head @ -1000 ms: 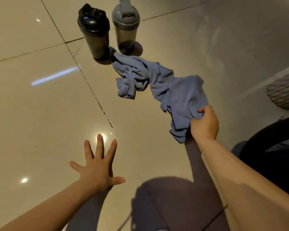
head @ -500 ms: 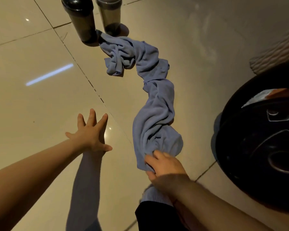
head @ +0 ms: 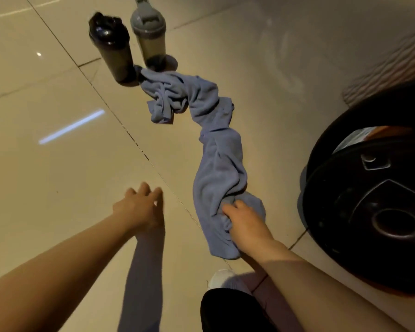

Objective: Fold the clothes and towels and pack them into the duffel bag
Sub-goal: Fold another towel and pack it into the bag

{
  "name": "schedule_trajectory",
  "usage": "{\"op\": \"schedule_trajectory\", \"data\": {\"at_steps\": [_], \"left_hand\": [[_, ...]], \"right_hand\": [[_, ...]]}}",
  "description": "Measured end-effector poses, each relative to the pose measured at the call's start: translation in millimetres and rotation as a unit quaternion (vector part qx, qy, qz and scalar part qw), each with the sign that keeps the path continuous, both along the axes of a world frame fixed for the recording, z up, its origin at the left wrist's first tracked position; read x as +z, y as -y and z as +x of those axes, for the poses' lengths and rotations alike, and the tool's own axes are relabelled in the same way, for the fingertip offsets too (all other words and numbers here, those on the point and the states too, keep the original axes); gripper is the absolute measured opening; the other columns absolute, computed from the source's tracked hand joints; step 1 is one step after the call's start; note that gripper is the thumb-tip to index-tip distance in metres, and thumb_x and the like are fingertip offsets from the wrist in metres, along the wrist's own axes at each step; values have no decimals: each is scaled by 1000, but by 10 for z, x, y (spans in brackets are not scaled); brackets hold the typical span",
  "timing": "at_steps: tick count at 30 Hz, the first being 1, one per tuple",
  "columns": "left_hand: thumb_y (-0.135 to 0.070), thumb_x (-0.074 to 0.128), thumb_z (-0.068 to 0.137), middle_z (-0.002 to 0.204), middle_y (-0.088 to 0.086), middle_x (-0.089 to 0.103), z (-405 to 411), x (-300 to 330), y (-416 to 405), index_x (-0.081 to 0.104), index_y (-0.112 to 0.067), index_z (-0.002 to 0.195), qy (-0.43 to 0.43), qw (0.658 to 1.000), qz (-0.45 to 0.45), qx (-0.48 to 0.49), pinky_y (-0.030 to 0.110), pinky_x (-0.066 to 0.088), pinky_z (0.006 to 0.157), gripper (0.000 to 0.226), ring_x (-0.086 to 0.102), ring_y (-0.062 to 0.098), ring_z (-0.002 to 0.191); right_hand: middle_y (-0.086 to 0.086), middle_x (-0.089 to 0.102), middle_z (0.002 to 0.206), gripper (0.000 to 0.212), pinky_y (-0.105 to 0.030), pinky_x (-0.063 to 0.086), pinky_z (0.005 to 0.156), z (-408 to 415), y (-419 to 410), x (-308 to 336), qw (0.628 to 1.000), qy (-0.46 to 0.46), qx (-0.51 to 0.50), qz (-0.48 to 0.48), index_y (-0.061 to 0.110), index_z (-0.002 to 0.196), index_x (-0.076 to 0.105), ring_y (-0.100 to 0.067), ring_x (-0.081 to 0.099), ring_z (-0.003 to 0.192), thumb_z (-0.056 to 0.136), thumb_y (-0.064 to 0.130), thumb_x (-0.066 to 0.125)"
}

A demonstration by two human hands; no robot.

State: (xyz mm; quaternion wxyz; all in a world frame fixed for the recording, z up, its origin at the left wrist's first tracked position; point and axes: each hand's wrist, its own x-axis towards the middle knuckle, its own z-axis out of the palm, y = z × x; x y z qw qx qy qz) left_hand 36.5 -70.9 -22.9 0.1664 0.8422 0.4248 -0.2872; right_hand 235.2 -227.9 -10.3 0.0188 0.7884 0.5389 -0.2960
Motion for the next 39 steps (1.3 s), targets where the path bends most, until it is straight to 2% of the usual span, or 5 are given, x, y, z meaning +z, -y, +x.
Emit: {"op": "schedule_trajectory", "data": {"at_steps": [3,10,19,27,39], "left_hand": [[-42,61,89,158,4,15,6,492,294,8,-29,153,65,992,-17,-104,45,30,113,85,6,30,147],[-37,64,90,142,0,45,-205,2431,614,34,-28,146,293,956,-23,-8,27,40,97,64,47,17,125],[-46,77,75,121,-27,55,-1537,3866,1696,49,-45,120,585,790,-86,161,13,46,89,53,53,-7,113],[-44,64,71,88,-17,69,-2479,4086,2266,66,-39,90,585,775,102,215,19,50,74,20,64,5,87],[-34,64,88,92,-11,65,-3096,4131,2413,61,-37,91,509,806,142,267,17,49,70,5,61,2,87]], "right_hand": [[-11,49,114,19,-29,29,69,159,47,456,999,24,21,42,9,108,53,-25,47,95,90,5,49],[2,46,91,24,-30,38,68,-189,-72,2415,987,-65,111,98,25,93,50,-22,46,81,87,2,51],[7,56,107,39,-17,53,71,-1441,572,4523,922,-266,191,207,37,106,56,-10,59,94,86,4,63],[15,68,97,26,-18,52,77,-2027,1048,4351,856,-370,126,339,35,107,64,-2,64,95,88,17,67],[-1,64,98,13,-33,40,75,-2254,854,3867,925,-93,60,363,32,104,63,-22,56,92,95,31,54]]}}
